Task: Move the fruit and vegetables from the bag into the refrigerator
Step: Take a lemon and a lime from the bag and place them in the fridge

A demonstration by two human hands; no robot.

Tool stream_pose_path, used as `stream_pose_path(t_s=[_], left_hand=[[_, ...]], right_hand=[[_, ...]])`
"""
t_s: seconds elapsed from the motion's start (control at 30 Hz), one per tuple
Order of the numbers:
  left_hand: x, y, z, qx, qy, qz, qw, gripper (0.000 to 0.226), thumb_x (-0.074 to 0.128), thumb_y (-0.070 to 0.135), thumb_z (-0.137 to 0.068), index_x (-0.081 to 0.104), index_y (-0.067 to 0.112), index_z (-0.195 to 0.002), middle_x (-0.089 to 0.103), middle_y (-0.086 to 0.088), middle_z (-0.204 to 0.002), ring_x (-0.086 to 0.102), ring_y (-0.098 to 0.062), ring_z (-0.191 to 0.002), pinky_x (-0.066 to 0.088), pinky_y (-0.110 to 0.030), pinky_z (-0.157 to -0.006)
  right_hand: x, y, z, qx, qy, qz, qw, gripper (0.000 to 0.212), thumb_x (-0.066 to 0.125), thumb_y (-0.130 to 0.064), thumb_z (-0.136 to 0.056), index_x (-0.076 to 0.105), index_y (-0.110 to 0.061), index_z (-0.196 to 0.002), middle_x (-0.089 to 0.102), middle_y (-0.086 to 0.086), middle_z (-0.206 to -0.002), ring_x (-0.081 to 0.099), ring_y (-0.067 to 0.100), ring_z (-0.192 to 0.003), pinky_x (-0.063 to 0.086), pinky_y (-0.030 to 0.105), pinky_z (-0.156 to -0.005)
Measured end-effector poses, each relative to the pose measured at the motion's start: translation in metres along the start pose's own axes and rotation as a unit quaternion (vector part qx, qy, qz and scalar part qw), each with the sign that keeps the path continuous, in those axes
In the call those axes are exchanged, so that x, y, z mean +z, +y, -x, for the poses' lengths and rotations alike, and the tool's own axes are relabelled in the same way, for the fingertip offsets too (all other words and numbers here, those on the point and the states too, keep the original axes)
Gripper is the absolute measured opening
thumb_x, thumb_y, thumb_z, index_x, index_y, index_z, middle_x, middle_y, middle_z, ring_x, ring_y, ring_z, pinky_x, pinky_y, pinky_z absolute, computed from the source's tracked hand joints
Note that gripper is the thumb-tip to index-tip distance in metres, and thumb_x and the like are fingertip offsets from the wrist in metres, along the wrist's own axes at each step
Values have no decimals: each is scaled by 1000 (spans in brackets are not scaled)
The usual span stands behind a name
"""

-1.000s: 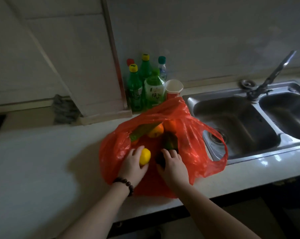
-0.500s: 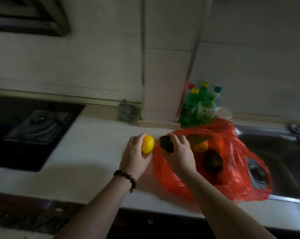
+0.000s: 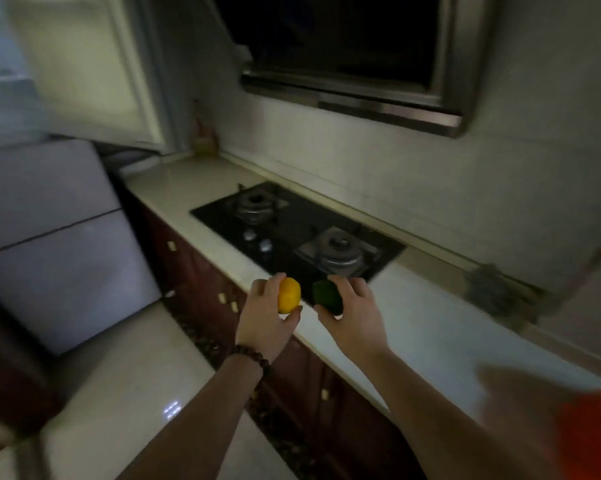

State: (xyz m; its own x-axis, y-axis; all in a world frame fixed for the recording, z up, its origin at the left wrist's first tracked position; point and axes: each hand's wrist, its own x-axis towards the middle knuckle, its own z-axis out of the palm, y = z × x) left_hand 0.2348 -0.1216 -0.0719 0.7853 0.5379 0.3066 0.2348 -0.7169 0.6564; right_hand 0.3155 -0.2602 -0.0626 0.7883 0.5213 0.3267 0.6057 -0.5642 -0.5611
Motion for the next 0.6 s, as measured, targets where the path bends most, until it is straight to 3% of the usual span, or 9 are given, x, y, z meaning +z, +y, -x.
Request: stream_pose_path(t_s=[0.13, 0.33, 0.6], left_hand=[[-63, -64, -12, -67, 74, -7, 995, 63, 70, 31, -80, 39, 23, -134, 41, -6, -128, 53, -24, -103, 48, -34, -87], [-136, -142, -46, -115, 161, -40, 979, 58, 69, 33, -82, 41, 22, -132, 44, -2, -122, 43, -10, -91, 39, -22, -74], [-202, -242, -144, -172, 229, -105, 953, 59, 71, 29, -80, 43, 21, -131, 45, -6, -123, 50, -21, -99, 41, -26, -76]], right_hand=[[60, -62, -34, -66, -60, -42, 995, 57, 62, -41, -84, 40, -28, -135, 41, -1, -127, 44, 17, -116, 46, 31, -95], [139, -143, -96, -158, -120, -89, 976, 54, 63, -37, -84, 42, -26, -133, 41, 1, -125, 46, 18, -112, 50, 32, -88], [246, -220, -224, -247, -132, -105, 954, 54, 64, -38, -83, 45, -24, -132, 45, 2, -120, 49, 18, -108, 52, 32, -84]])
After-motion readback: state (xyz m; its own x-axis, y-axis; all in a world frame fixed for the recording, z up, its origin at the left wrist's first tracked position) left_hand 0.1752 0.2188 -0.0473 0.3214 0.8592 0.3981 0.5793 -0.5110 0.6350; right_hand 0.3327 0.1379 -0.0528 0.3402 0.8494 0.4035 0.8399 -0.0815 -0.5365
